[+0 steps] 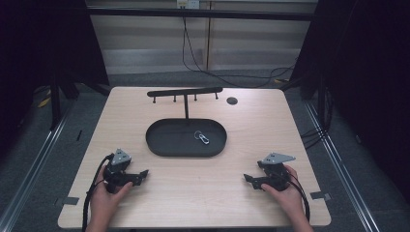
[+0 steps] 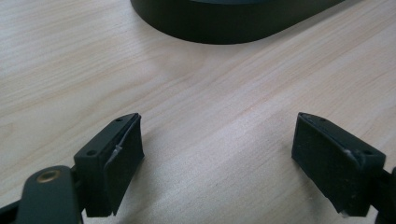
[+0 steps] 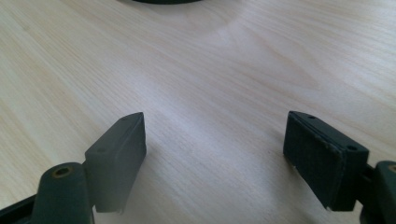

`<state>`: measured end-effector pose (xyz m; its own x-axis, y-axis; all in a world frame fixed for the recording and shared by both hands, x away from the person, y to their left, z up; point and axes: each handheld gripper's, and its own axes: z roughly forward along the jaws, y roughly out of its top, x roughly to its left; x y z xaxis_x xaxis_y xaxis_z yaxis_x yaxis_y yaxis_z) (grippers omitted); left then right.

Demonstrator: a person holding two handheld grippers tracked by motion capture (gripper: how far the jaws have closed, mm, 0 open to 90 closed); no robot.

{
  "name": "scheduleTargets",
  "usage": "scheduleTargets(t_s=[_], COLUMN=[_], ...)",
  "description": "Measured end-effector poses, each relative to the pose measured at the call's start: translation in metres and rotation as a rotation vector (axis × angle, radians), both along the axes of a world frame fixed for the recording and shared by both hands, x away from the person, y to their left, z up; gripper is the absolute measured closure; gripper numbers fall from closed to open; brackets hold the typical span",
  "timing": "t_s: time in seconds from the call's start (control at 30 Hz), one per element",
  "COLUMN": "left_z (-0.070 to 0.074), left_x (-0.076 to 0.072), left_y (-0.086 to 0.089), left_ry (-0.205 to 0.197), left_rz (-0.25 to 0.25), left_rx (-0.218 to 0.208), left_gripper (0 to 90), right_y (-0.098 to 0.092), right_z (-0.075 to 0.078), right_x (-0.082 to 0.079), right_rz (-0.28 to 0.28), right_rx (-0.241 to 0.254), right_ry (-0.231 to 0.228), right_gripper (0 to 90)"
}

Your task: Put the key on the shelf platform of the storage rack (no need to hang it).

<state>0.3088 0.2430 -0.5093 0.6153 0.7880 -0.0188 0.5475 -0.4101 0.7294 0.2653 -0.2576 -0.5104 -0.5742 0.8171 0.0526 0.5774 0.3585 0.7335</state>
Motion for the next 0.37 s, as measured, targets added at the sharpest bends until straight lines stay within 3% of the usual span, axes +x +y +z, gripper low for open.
scheduleTargets(t_s=[0.07, 0.37], left_z=[0.0000, 0.0000], left_x=[0.0000, 0.0000], left_y=[0.0000, 0.0000], left_ry=[0.000, 0.000], left_rz=[0.000, 0.000], left_rx=[0.001, 0.000], left_gripper=[16.2, 16.2], right_y=[0.0008, 0.0007], right_z=[-0.0003, -0.0007], right_x=[-0.0010, -0.0013], right_rz=[0.006, 0.001], right_rx=[-0.028, -0.027], right_ry=[-0.011, -0.014], right_gripper=[20.5, 19.6])
